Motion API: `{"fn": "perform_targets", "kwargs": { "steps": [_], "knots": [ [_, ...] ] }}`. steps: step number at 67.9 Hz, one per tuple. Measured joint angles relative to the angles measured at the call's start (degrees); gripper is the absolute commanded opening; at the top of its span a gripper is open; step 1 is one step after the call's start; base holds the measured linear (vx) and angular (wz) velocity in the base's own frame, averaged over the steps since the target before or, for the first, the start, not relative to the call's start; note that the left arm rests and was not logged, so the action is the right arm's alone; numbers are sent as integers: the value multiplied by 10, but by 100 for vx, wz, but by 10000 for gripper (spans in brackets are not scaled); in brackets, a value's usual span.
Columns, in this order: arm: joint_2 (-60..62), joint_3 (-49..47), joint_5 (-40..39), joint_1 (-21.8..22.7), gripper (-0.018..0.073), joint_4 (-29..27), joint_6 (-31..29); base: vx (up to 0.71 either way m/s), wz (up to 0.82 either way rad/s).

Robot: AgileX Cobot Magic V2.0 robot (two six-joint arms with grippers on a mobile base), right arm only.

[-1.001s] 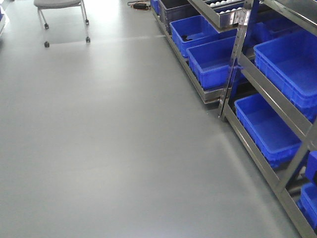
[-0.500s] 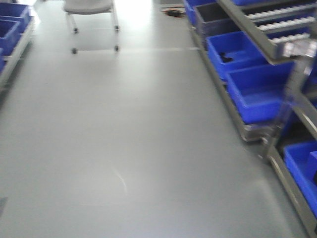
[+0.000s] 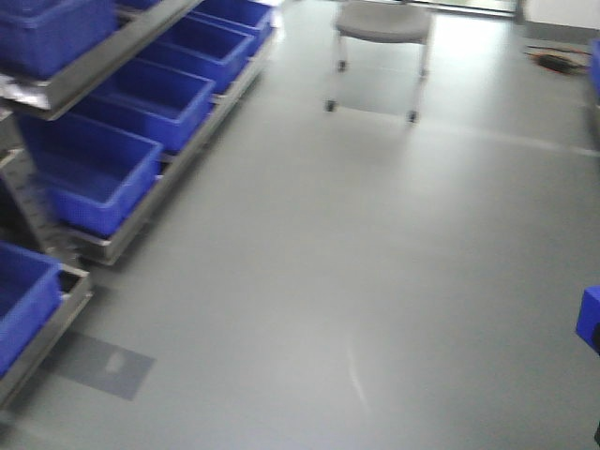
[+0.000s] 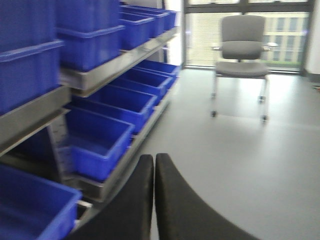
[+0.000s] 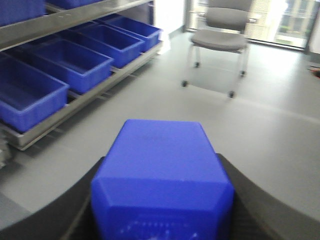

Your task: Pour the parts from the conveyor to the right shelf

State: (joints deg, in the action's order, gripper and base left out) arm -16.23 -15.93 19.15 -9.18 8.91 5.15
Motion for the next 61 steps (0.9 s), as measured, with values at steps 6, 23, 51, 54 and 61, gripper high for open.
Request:
{"fn": "perform_targets", "kwargs": {
  "steps": [6,23,51,54,61],
  "knots": [
    [0,0,0,0,-6,0,0,39,78],
    [0,0,0,0,-6,0,0,37,74],
    [0,0,0,0,-6,0,0,27,87],
    [0,0,0,0,-6,0,0,25,102],
    [0,0,0,0,-6,0,0,26,101]
  ]
}}
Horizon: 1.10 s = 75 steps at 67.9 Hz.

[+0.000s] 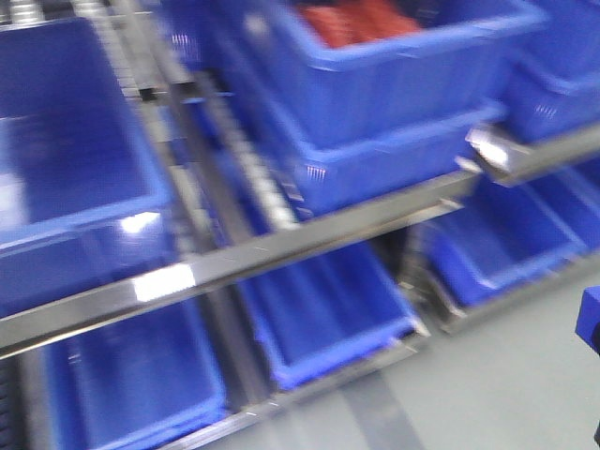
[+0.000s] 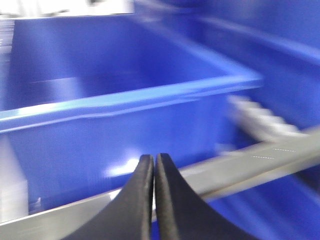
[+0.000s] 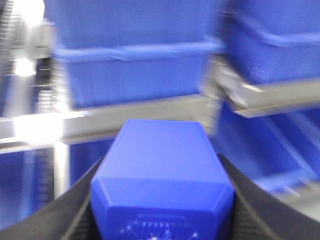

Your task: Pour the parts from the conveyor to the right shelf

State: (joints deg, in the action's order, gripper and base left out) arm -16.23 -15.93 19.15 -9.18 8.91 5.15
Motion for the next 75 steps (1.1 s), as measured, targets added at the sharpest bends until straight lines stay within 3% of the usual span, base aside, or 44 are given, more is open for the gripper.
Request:
{"fn": "perform_targets", "kwargs": {
  "steps": [32,75],
  "knots": [
    [0,0,0,0,-6,0,0,22,68],
    [0,0,0,0,-6,0,0,17,13]
  ]
}}
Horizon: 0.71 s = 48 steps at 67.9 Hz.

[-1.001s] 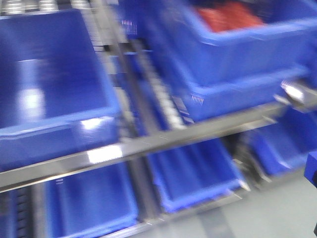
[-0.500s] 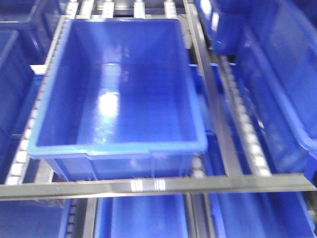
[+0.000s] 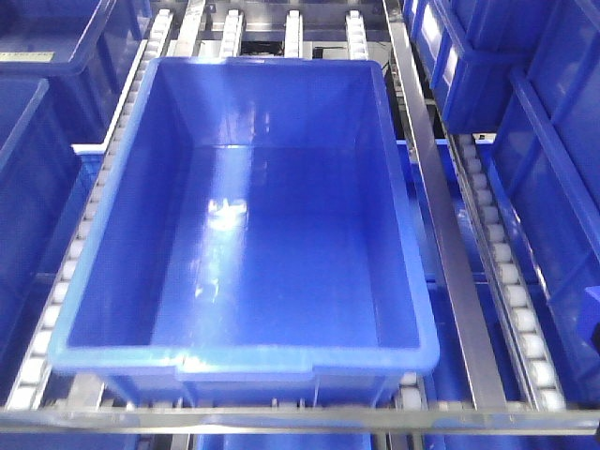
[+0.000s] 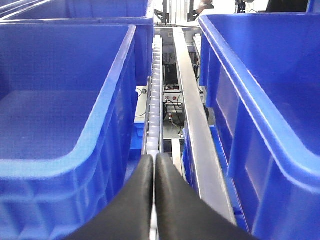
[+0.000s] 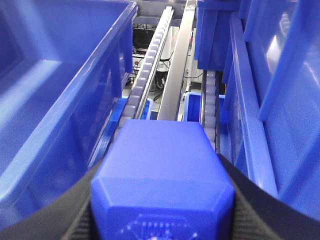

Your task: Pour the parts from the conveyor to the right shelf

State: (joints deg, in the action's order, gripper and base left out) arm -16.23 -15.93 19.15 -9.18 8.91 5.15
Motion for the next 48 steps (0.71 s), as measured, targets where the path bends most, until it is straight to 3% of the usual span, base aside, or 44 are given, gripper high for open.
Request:
{"fn": "perform_targets", "kwargs": {
  "steps": [48],
  "knots": [
    [0,0,0,0,-6,0,0,3,0]
  ]
}}
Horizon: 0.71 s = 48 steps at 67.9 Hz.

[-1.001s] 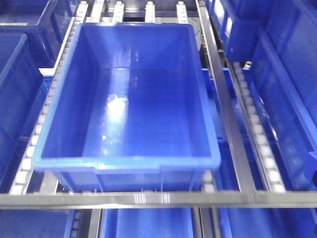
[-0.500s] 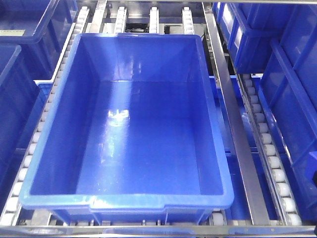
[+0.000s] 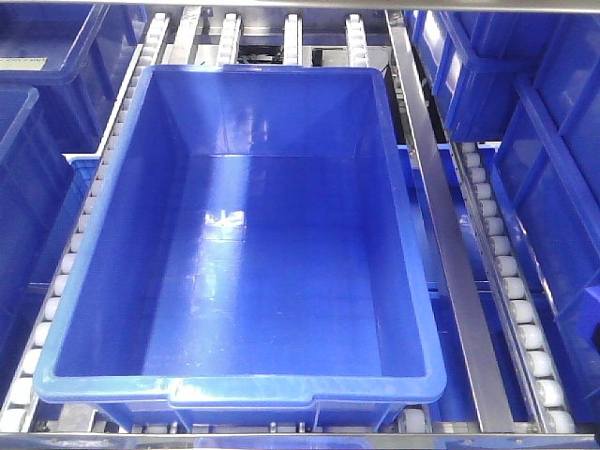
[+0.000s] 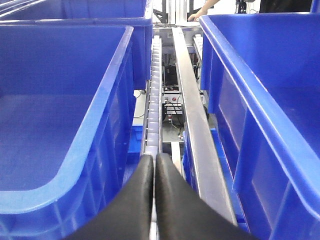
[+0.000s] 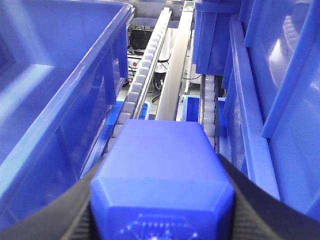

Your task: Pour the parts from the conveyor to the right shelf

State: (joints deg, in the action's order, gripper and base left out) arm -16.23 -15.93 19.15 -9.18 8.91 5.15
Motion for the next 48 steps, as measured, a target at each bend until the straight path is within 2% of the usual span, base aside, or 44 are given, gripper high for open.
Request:
{"fn": "perform_targets", "kwargs": {
  "steps": [48],
  "knots": [
    [-2,0,-10,0,-6,-6,-2,0,0]
  ]
}}
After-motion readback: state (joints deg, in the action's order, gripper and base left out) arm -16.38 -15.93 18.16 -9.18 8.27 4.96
